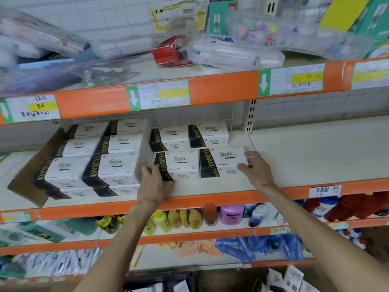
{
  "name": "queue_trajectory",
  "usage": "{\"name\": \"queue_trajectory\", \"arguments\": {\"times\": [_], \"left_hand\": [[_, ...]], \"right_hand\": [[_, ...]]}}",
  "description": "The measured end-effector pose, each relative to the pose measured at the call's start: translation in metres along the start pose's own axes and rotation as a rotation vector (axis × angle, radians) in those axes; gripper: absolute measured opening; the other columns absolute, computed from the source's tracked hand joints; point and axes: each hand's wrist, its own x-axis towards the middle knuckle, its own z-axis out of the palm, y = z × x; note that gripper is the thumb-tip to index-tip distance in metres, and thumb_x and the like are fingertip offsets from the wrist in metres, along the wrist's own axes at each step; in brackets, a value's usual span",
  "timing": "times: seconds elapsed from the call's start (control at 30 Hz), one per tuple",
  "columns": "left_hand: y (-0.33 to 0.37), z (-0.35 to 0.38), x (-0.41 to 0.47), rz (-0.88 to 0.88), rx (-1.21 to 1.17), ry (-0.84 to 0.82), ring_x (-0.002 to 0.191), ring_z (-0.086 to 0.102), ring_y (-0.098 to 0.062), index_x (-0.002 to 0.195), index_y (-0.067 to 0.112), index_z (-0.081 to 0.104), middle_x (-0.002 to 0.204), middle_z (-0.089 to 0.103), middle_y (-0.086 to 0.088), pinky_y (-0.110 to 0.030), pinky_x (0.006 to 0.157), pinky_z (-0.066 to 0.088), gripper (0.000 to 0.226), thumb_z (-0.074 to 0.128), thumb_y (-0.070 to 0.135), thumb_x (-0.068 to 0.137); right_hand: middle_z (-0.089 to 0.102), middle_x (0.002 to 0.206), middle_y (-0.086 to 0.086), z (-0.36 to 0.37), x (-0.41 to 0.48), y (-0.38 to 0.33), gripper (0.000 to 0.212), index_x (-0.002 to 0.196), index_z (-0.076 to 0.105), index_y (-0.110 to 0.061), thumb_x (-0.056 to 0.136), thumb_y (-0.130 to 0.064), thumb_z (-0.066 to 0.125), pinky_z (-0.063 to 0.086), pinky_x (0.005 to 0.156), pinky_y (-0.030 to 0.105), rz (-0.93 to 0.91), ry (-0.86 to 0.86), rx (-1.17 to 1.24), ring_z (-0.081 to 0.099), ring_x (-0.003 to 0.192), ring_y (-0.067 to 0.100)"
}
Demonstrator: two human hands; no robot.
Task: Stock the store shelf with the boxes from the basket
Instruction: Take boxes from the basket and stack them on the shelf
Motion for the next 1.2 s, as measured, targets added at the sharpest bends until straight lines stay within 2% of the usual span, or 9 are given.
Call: {"name": "queue_trajectory", "arguments": {"times": [0.17, 0.27, 0.4, 0.53, 0.73, 0.9, 1.0, 1.1, 1.2], "left_hand": [[-0.014, 0.010, -0.003, 0.065, -0.100, 0.013, 0.104, 0.050, -0.037, 0.130, 0.007, 0.041, 0.118, 0.035, -0.010, -0.043, 0.083, 0.047, 0.054, 0.066, 0.019, 0.084], [-0.018, 0.012, 0.000, 0.061, -0.092, 0.007, 0.115, 0.049, -0.033, 0.136, 0.014, 0.039, 0.125, 0.034, -0.006, -0.044, 0.091, 0.048, 0.064, 0.071, 0.027, 0.081], [-0.016, 0.011, 0.012, 0.033, -0.120, -0.030, 0.119, 0.048, -0.032, 0.141, 0.013, 0.035, 0.132, 0.032, -0.007, -0.045, 0.097, 0.046, 0.080, 0.076, 0.033, 0.076], [-0.017, 0.013, 0.020, 0.019, -0.121, -0.047, 0.127, 0.044, -0.031, 0.147, 0.012, 0.028, 0.139, 0.030, -0.009, -0.043, 0.104, 0.042, 0.085, 0.075, 0.032, 0.079], [-0.017, 0.012, 0.031, -0.002, -0.089, -0.087, 0.127, 0.045, -0.029, 0.150, 0.011, 0.019, 0.143, 0.025, -0.008, -0.041, 0.102, 0.042, 0.086, 0.070, 0.027, 0.084], [-0.015, 0.015, 0.038, -0.023, -0.069, -0.087, 0.134, 0.039, -0.030, 0.151, 0.006, 0.013, 0.146, 0.021, -0.011, -0.038, 0.109, 0.039, 0.090, 0.070, 0.026, 0.084], [-0.013, 0.018, 0.036, -0.019, -0.064, -0.070, 0.134, 0.038, -0.033, 0.152, 0.004, 0.011, 0.147, 0.019, -0.013, -0.038, 0.110, 0.038, 0.089, 0.068, 0.024, 0.086], [-0.011, 0.019, 0.030, -0.004, -0.061, -0.024, 0.134, 0.037, -0.034, 0.150, 0.001, 0.012, 0.147, 0.020, -0.015, -0.036, 0.111, 0.032, 0.083, 0.063, 0.021, 0.089], [-0.009, 0.016, 0.022, 0.011, -0.059, -0.027, 0.138, 0.030, -0.036, 0.148, -0.002, 0.013, 0.149, 0.016, -0.019, -0.036, 0.114, 0.025, 0.079, 0.062, 0.020, 0.090]], "right_hand": [[0.054, 0.125, 0.009, 0.011, 0.003, 0.008, 0.043, 0.131, 0.053, -0.019, 0.089, -0.018, 0.062, 0.040, 0.075, 0.013, -0.069, -0.016, -0.153, 0.054, 0.085, 0.005], [0.049, 0.133, 0.006, 0.010, 0.007, 0.010, 0.051, 0.136, 0.051, -0.020, 0.087, -0.015, 0.064, 0.041, 0.092, 0.022, -0.099, -0.076, -0.203, 0.053, 0.107, 0.014], [0.048, 0.137, 0.009, 0.002, 0.025, -0.001, 0.056, 0.140, 0.047, -0.022, 0.087, -0.017, 0.065, 0.043, 0.101, 0.034, -0.106, -0.202, -0.337, 0.051, 0.121, 0.024], [0.039, 0.147, 0.006, 0.008, 0.028, -0.006, 0.064, 0.148, 0.037, -0.021, 0.089, -0.009, 0.060, 0.037, 0.109, 0.034, -0.110, -0.259, -0.314, 0.042, 0.132, 0.024], [0.039, 0.149, 0.002, 0.019, 0.041, -0.007, 0.065, 0.148, 0.036, -0.021, 0.088, -0.005, 0.057, 0.038, 0.108, 0.033, -0.120, -0.241, -0.307, 0.044, 0.130, 0.022], [0.043, 0.146, 0.001, 0.026, 0.050, -0.006, 0.065, 0.145, 0.039, -0.024, 0.086, -0.003, 0.057, 0.043, 0.104, 0.038, -0.106, -0.221, -0.281, 0.050, 0.125, 0.021], [0.047, 0.142, -0.001, 0.026, 0.052, -0.004, 0.063, 0.143, 0.040, -0.026, 0.086, -0.005, 0.057, 0.045, 0.097, 0.032, -0.100, -0.211, -0.279, 0.053, 0.118, 0.018], [0.051, 0.137, -0.002, 0.026, 0.051, -0.005, 0.062, 0.141, 0.041, -0.028, 0.086, -0.006, 0.057, 0.044, 0.091, 0.029, -0.083, -0.209, -0.251, 0.054, 0.109, 0.015], [0.051, 0.137, -0.001, 0.029, 0.046, -0.009, 0.062, 0.142, 0.039, -0.028, 0.087, -0.006, 0.057, 0.045, 0.094, 0.030, -0.063, -0.226, -0.202, 0.053, 0.111, 0.015]]}}
